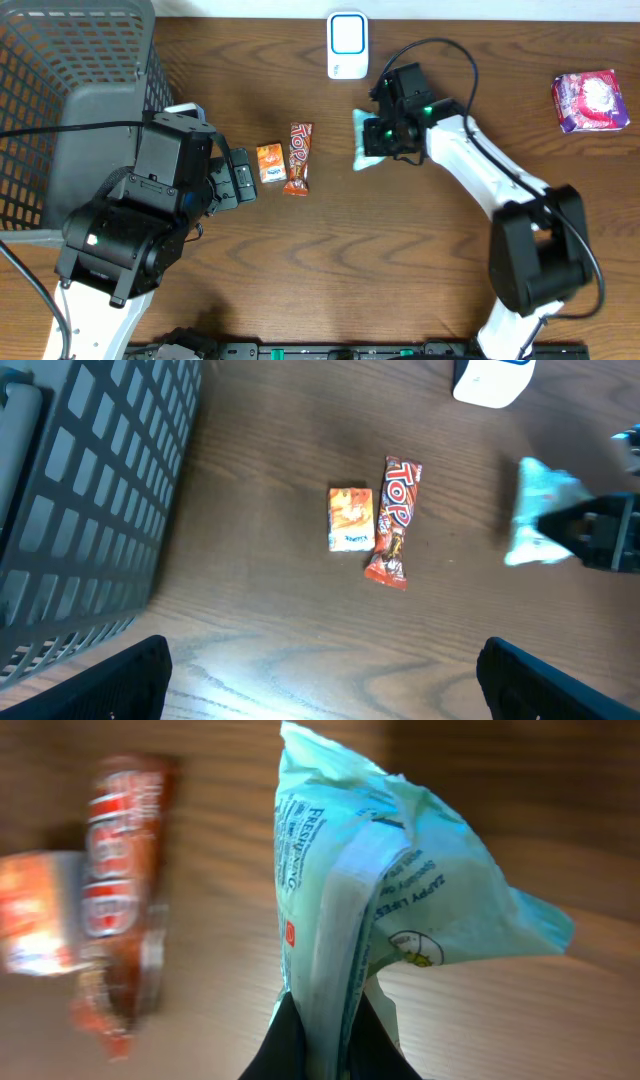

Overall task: Scan the item barcode
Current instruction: 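Lift the mint-green packet and hold it before the white scanner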

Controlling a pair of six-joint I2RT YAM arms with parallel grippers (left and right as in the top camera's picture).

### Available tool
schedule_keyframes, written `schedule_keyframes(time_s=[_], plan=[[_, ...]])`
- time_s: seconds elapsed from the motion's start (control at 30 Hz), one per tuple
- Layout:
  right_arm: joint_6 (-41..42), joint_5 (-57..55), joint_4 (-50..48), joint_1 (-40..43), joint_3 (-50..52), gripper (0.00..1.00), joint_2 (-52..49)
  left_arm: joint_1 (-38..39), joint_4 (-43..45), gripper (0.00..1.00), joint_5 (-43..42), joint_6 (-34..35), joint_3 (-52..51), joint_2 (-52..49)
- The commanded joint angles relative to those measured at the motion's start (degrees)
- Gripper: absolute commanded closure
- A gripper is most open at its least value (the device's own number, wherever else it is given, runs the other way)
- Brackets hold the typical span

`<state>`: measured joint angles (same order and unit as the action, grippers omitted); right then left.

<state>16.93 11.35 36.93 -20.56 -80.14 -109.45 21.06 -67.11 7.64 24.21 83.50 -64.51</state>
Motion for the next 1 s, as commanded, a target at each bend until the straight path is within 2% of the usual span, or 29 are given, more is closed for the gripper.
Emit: schedule_keyframes(time_s=[0.0,0.1,0.17,0.4,0.57,0.63,0.73,0.77,0.83,0.97], plan=[[4.3,-35.5,4.9,-2.5,-0.7,0.99,3.1,-0.1,-0.2,0.02,0.3,0.1,0.2,0.1],[11.5,-53.0,10.4,-5.0,-0.6,0.99,2.6,-0.1,-0.2,0.02,0.3,0.1,0.2,0.1],[13.5,-58.3,11.7,-6.2,-0.3,0.99,1.6,-0.1,-0.1,0.02,0.3,0.1,0.2,0.1],[14.2,-59.8,11.0,-9.1,0.0,0.98,-5.8,-0.1,-0.2,0.02,0.3,0.1,0.2,0.1],[14.3,-57.4,10.4,-12.3,0.0,0.93,-10.6,-0.1,-0.1,0.02,0.3,0.1,0.2,0.1],[14.3,-57.0,10.7,-13.7,0.0,0.87,-11.3,-0.1,-0.1,0.02,0.3,0.1,0.2,0.1],[14.3,-55.5,10.6,-15.7,-0.3,0.63,-11.1,-0.1,-0.2,0.02,0.3,0.1,0.2,0.1],[14.1,-54.0,10.6,-16.3,-0.7,0.59,-11.1,-0.1,-0.2,0.02,0.3,0.1,0.2,0.1],[13.4,-50.5,10.7,-17.0,-1.9,0.54,-11.1,-0.1,-0.2,0.02,0.3,0.1,0.2,0.1],[12.6,-43.0,13.2,-16.2,-7.6,0.52,-10.8,-0.1,-0.2,0.02,0.3,0.1,0.2,0.1]])
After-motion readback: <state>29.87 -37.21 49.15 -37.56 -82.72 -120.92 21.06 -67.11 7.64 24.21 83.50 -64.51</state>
